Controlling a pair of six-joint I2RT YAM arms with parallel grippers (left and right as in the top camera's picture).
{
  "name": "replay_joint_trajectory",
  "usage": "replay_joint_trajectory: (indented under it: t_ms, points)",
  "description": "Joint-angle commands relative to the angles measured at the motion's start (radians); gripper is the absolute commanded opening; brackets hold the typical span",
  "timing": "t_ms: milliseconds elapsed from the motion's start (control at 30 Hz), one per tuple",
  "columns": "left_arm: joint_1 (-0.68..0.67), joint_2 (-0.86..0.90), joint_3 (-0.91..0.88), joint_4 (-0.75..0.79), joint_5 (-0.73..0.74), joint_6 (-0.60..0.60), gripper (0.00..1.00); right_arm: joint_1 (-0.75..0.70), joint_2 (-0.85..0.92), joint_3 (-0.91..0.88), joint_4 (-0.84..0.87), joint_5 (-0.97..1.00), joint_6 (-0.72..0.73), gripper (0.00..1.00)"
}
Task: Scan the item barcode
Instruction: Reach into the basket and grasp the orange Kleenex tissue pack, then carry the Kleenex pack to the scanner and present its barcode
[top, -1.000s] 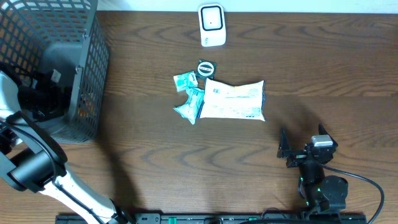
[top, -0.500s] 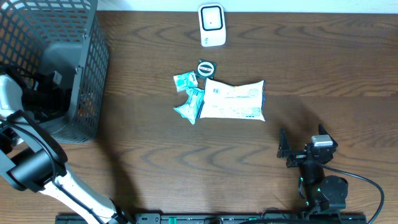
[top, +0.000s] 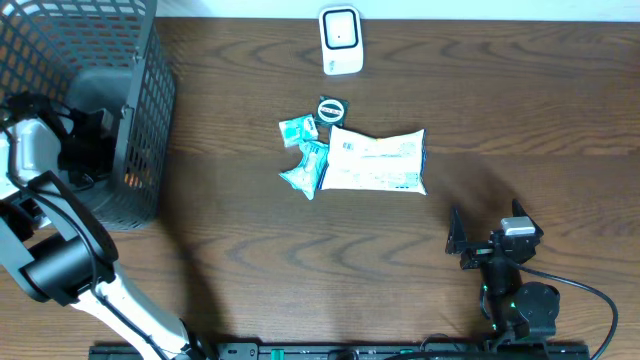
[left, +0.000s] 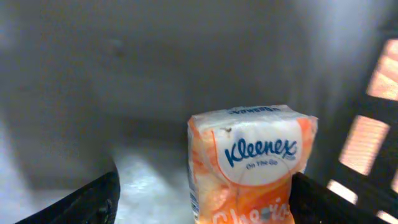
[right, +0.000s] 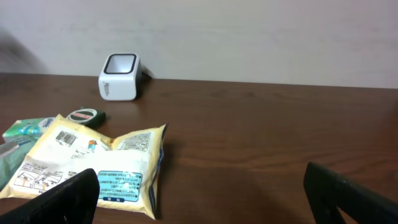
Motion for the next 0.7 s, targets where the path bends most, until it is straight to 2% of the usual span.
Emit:
replay_joint_trajectory:
  t_ms: [0,67,167,200,233,300,467,667]
  points:
    - [0.005,0.032,-0.045,0.006,-0.128,-0.055,0.8,-0.003,-0.005,-0.002,-0.003,0.004,-0.007,0.99]
    - [0.005,0.032,-0.045,0.01,-0.129,-0.055,0.66,-0.003,-0.005,-0.002,-0.003,0.004,-0.007,0.99]
    - [0.005,0.032,-0.045,0.011,-0.128,-0.056,0.58,-0.003,-0.005,-0.002,-0.003,0.004,-0.007,0.99]
    - [0.005,0.031,-0.044,0.009,-0.129,-0.056,0.52,-0.003,-0.005,-0.002,-0.003,0.004,-0.007,0.99]
    - [0.005,0.031,-0.042,0.008,-0.129,-0.056,0.42,-0.003,-0.005,-0.002,-0.003,0.004,-0.007,0.99]
    - [0.005,0.029,-0.032,0.004,-0.129,-0.073,0.09,-0.003,-0.005,-0.002,-0.003,0.004,-0.007,0.99]
    - [0.005,-0.019,0.048,0.005,-0.128,-0.256,0.07,-0.003,-0.005,-0.002,-0.003,0.004,-0.007,0.99]
    - [0.005,-0.159,0.155,0.025,-0.124,-0.443,0.07,-0.003,-0.005,-0.002,-0.003,0.004,-0.007,0.99]
